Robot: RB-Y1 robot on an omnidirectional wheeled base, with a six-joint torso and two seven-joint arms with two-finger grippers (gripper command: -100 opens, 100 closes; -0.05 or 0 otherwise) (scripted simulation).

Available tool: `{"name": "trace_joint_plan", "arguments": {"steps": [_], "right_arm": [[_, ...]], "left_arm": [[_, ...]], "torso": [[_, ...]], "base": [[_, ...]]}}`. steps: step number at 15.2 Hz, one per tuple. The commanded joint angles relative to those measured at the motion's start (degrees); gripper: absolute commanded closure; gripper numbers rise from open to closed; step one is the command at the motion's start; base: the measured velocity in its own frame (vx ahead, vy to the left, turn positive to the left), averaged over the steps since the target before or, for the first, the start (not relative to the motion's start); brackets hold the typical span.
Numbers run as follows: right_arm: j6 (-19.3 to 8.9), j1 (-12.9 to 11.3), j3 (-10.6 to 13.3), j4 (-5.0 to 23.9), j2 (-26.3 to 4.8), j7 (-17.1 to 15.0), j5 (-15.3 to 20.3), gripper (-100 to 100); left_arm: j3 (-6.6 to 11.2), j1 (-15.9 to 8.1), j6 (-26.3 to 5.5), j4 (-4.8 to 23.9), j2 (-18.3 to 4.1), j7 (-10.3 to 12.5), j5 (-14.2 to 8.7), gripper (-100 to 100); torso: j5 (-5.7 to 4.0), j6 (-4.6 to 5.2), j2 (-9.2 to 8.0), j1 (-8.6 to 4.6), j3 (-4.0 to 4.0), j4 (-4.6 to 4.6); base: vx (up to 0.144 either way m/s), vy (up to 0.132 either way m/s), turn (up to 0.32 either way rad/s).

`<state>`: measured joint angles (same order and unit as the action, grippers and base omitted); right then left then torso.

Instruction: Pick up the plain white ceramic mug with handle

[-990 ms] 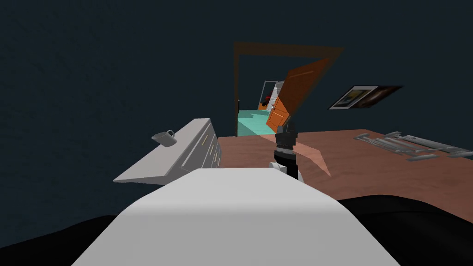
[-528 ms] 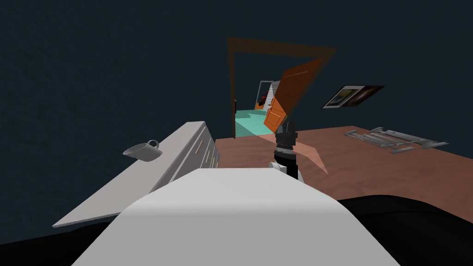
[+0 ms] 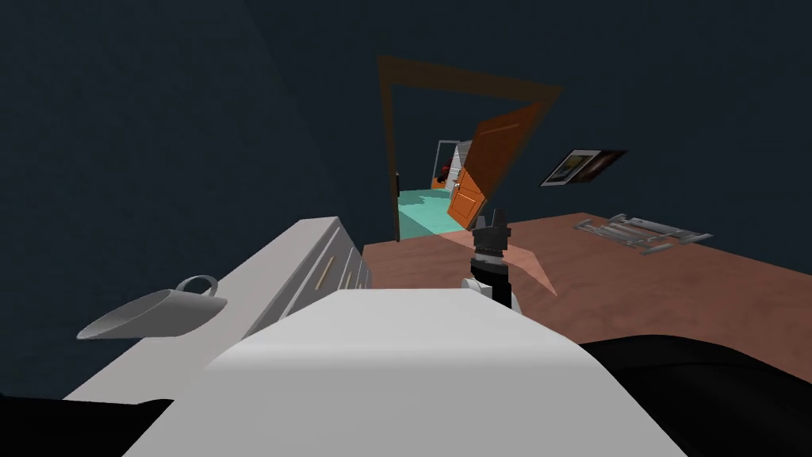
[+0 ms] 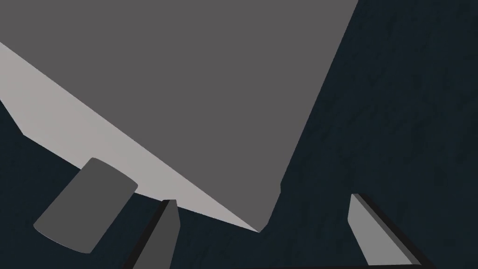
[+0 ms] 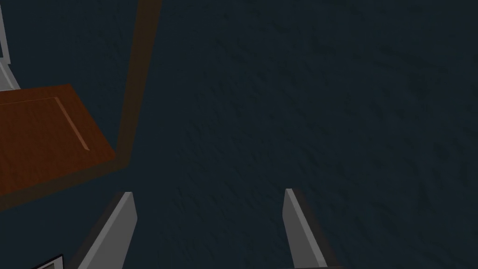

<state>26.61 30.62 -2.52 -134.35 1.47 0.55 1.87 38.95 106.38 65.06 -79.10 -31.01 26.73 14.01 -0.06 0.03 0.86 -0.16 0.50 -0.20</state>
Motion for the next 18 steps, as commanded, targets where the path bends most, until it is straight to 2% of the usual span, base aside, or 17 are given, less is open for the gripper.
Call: {"name": "trace_joint_plan", "arguments": {"steps": [1, 2, 3, 4, 5, 6, 7, 8, 9, 10, 11, 14, 16, 17, 18], "right_arm": [[0.0, 0.0, 0.0, 0.0, 0.0, 0.0, 0.0, 0], [0.0, 0.0, 0.0, 0.0, 0.0, 0.0, 0.0, 0], [0.0, 0.0, 0.0, 0.0, 0.0, 0.0, 0.0, 0], [0.0, 0.0, 0.0, 0.0, 0.0, 0.0, 0.0, 0], [0.0, 0.0, 0.0, 0.0, 0.0, 0.0, 0.0, 0], [0.0, 0.0, 0.0, 0.0, 0.0, 0.0, 0.0, 0], [0.0, 0.0, 0.0, 0.0, 0.0, 0.0, 0.0, 0], [0.0, 0.0, 0.0, 0.0, 0.0, 0.0, 0.0, 0], [0.0, 0.0, 0.0, 0.0, 0.0, 0.0, 0.0, 0], [0.0, 0.0, 0.0, 0.0, 0.0, 0.0, 0.0, 0], [0.0, 0.0, 0.0, 0.0, 0.0, 0.0, 0.0, 0], [0.0, 0.0, 0.0, 0.0, 0.0, 0.0, 0.0, 0], [0.0, 0.0, 0.0, 0.0, 0.0, 0.0, 0.0, 0], [0.0, 0.0, 0.0, 0.0, 0.0, 0.0, 0.0, 0], [0.0, 0.0, 0.0, 0.0, 0.0, 0.0, 0.0, 0]], "left_arm": [[0.13, 0.7, 0.5, 1.7, -0.1, 0.5, 0.5, -100], [1.05, 3.2, 1.6, 3.8, -0.3, 2.1, 1.6, -100], [1.05, 3.2, 1.6, 4.3, -0.3, 2.1, 1.6, -100], [1.83, 5.3, 2.7, 5.7, -0.5, 3.8, 2.8, -100], [1.83, 5.6, 2.7, 7.0, -0.5, 3.8, 2.8, -100], [1.83, 5.6, 2.7, 7.0, -0.5, 3.8, 2.8, -100], [2.46, 7.6, 3.7, 9.4, -0.6, 5.3, 3.9, -100], [2.46, 7.7, 3.7, 9.4, -0.6, 5.3, 3.9, -100], [2.93, 9.5, 4.6, 11.5, -0.8, 6.8, 5.1, -100], [2.93, 9.7, 4.6, 11.7, -0.8, 6.8, 5.1, -100], [3.22, 11.4, 5.5, 13.8, -0.9, 8.3, 6.3, -100], [3.22, 11.4, 5.5, 13.8, -0.9, 8.3, 6.3, -100], [3.23, 14.0, 6.9, 17.0, -1.3, 10.8, 8.7, -100], [3.23, 14.0, 6.9, 17.3, -1.3, 10.8, 8.7, -100], [2.91, 14.8, 7.5, 18.7, -1.5, 11.9, 10.0, -100]], "torso": [[0.00, 0.00, 0.00, 0.00, 0.00, 0.00], [0.01, -0.02, -0.11, 0.03, -0.06, 0.02], [0.01, 0.00, -0.11, 0.07, -0.07, 0.03], [0.03, 0.00, -0.07, 0.11, -0.04, 0.02], [0.05, 0.03, 0.07, 0.17, 0.03, -0.01], [0.06, 0.01, 0.17, 0.22, 0.10, -0.04], [0.05, -0.02, 0.05, 0.17, 0.04, -0.02], [0.04, 0.00, 0.02, 0.14, 0.02, -0.01], [0.04, 0.01, 0.04, 0.14, 0.03, -0.01], [0.04, 0.01, 0.15, 0.19, 0.08, -0.04], [0.05, 0.00, 0.18, 0.20, 0.11, -0.05], [0.03, -0.01, 0.09, 0.06, 0.07, -0.03], [0.00, -0.01, -0.31, -0.03, -0.18, 0.07], [0.02, 0.01, -0.12, 0.03, -0.09, 0.05], [0.02, 0.00, 0.03, 0.05, 0.01, 0.01]], "base": [[0.161, 0.019, -0.050], [0.187, 0.033, -0.125], [0.213, 0.035, -0.129], [0.266, 0.045, -0.217], [0.280, 0.064, -0.164], [0.194, 0.048, -0.027], [0.204, 0.040, -0.088], [0.224, 0.046, -0.118], [0.268, 0.068, -0.150], [0.262, 0.069, -0.122], [0.274, 0.051, -0.122], [0.178, 0.029, -0.050], [0.168, 0.025, -0.129], [0.266, 0.043, -0.129], [0.273, 0.060, -0.086]]}}
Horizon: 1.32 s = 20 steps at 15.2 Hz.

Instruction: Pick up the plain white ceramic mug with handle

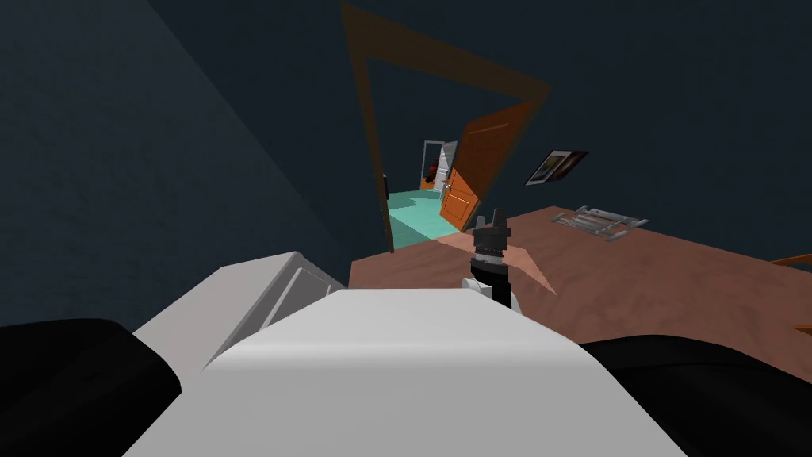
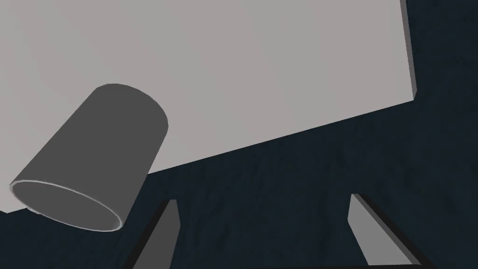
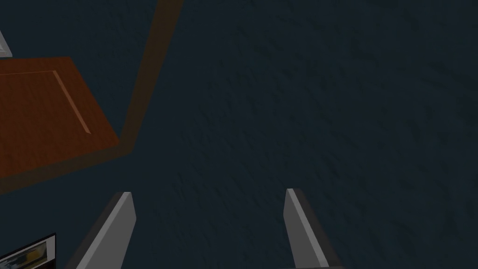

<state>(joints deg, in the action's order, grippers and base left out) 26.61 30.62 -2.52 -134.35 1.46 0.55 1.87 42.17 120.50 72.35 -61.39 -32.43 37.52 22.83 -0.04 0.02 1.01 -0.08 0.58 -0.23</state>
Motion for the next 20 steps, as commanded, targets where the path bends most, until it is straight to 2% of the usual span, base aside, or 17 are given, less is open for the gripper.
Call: {"name": "trace_joint_plan", "arguments": {"steps": [1, 2, 5, 7, 8, 9, 11, 12, 13, 17, 18, 19, 20], "right_arm": [[0.0, 0.0, 0.0, 0.0, 0.0, 0.0, 0.0, 0], [0.0, 0.0, 0.0, 0.0, 0.0, 0.0, 0.0, 0], [0.0, 0.0, 0.0, 0.0, 0.0, 0.0, 0.0, 0], [0.0, 0.0, 0.0, 0.0, 0.0, 0.0, 0.0, 0], [0.0, 0.0, 0.0, 0.0, 0.0, 0.0, 0.0, 0], [0.0, 0.0, 0.0, 0.0, 0.0, 0.0, 0.0, 0], [0.0, 0.0, 0.0, 0.0, 0.0, 0.0, 0.0, 0], [0.0, 0.0, 0.0, 0.0, 0.0, 0.0, 0.0, 0], [0.0, 0.0, 0.0, 0.0, 0.0, 0.0, 0.0, 0], [0.0, 0.0, 0.0, 0.0, 0.0, 0.0, 0.0, 0], [0.0, 0.0, 0.0, 0.0, 0.0, 0.0, 0.0, 0], [0.0, 0.0, 0.0, 0.0, 0.0, 0.0, 0.0, 0], [0.0, 0.0, 0.0, 0.0, 0.0, 0.0, 0.0, 0]], "left_arm": [[-0.84, 1.3, 0.8, 2.0, -0.4, 2.0, 2.4, -100], [-0.84, 1.3, 0.8, 2.0, -0.4, 2.0, 2.4, -100], [-3.29, 1.4, 1.8, 3.5, -1.4, 4.1, 5.7, -100], [-4.68, 1.0, 2.1, 3.5, -2.0, 4.7, 7.1, -100], [-3.74, 1.4, 1.7, 3.8, -1.6, 4.2, 6.2, -100], [-4.95, -0.5, 0.7, 4.2, -1.4, 3.8, 6.4, -100], [-5.81, -2.1, -0.2, 4.7, -1.3, 3.2, 6.4, -100], [-5.29, -1.0, 0.4, 4.1, -1.2, 3.5, 6.4, -100], [-5.40, -1.2, 0.2, 4.2, -1.2, 3.4, 6.4, 100], [-5.37, -1.1, 0.2, 4.2, -1.2, 3.4, 6.4, 100], [-4.31, 0.7, 1.3, 3.8, -1.6, 4.2, 6.4, 100], [-3.89, 1.5, 1.7, 3.5, -1.7, 4.5, 6.4, 100], [-4.53, 0.5, 0.9, 3.6, -1.4, 3.9, 6.4, 100]], "torso": [[0.00, 0.00, 0.00, 0.00, 0.00, 0.00], [0.03, 0.02, 0.08, 0.10, 0.05, -0.02], [0.07, 0.01, -0.07, 0.18, -0.04, 0.02], [0.25, 0.18, -0.05, 0.24, -0.08, 0.14], [0.37, 0.28, -0.06, 0.28, -0.11, 0.21], [0.36, 0.28, -0.21, 0.23, -0.19, 0.23], [0.33, 0.25, -0.62, 0.08, -0.44, 0.35], [0.32, 0.25, -0.79, 0.04, -0.54, 0.40], [0.30, 0.25, -0.84, 0.01, -0.58, 0.41], [0.31, 0.21, -0.93, 0.00, -0.65, 0.46], [0.32, 0.21, -0.91, 0.01, -0.64, 0.46], [0.29, 0.22, -0.86, -0.01, -0.60, 0.42], [0.27, 0.22, -0.79, -0.03, -0.55, 0.40]], "base": [[0.283, 0.091, -0.108], [0.239, 0.094, -0.086], [0.213, 0.092, -0.078], [0.164, 0.089, -0.023], [0.076, 0.042, -0.025], [0.016, 0.016, 0.003], [-0.033, 0.006, 0.017], [-0.029, 0.001, 0.006], [-0.007, 0.001, -0.001], [0.001, 0.000, -0.004], [0.009, -0.006, -0.008], [0.023, -0.008, -0.014], [0.014, -0.002, -0.006]]}}
